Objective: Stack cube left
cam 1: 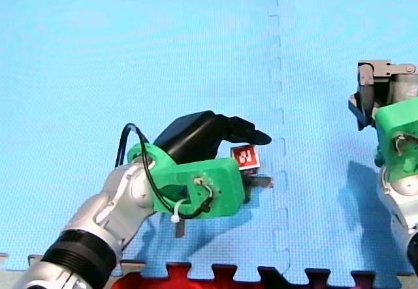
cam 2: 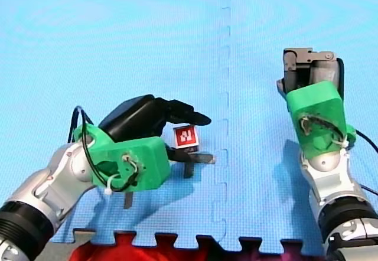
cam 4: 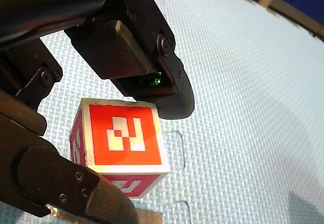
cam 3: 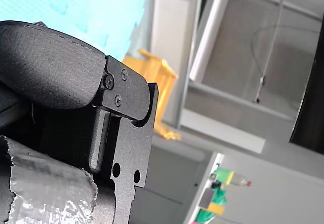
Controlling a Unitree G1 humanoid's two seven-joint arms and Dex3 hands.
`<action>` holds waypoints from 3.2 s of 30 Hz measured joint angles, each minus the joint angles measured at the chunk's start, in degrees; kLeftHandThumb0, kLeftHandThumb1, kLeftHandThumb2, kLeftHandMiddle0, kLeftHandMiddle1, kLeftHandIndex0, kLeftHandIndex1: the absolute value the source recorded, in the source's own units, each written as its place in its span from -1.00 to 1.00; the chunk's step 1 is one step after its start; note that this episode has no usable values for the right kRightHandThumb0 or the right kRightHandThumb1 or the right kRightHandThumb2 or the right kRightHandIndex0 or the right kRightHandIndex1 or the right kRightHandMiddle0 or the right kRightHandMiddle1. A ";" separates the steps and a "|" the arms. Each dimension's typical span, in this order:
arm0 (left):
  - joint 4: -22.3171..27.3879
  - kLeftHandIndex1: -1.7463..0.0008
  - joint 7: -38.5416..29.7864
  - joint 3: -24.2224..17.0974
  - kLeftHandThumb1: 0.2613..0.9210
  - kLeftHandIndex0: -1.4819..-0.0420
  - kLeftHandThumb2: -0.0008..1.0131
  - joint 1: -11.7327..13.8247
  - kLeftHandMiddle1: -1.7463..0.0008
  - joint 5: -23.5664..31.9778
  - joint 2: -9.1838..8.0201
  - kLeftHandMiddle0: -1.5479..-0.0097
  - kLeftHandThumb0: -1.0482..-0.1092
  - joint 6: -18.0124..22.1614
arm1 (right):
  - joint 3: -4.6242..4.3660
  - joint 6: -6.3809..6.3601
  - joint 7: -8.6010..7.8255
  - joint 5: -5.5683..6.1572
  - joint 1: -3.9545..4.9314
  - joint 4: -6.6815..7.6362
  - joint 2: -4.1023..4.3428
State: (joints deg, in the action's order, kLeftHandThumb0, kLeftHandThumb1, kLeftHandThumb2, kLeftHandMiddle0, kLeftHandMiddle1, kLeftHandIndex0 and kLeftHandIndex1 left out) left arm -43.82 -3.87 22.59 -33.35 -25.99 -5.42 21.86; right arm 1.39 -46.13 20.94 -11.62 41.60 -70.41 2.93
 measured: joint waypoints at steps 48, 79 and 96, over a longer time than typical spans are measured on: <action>-5.11 0.99 0.36 -0.09 0.51 -0.74 -1.00 1.07 -1.00 0.75 -0.39 -0.29 0.21 4.60 | -1.73 -0.46 3.29 -2.08 -0.27 1.35 0.09; -15.21 1.00 10.27 2.02 0.55 -0.09 -0.99 -1.25 -1.00 -3.39 0.37 -0.15 0.17 10.61 | -1.84 0.75 4.78 -1.49 0.31 1.04 -2.62; -16.58 1.00 2.44 0.70 0.53 0.29 -0.99 -1.91 -1.00 0.25 0.05 -0.12 -0.68 12.51 | -1.86 1.25 5.22 -1.50 0.46 0.77 -2.83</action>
State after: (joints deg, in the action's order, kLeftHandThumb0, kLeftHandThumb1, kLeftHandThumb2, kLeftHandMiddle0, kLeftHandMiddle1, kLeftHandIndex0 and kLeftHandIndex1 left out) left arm -60.40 -1.43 23.28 -35.26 -25.74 -5.36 34.37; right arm -0.47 -44.88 26.16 -13.12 42.05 -69.64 0.10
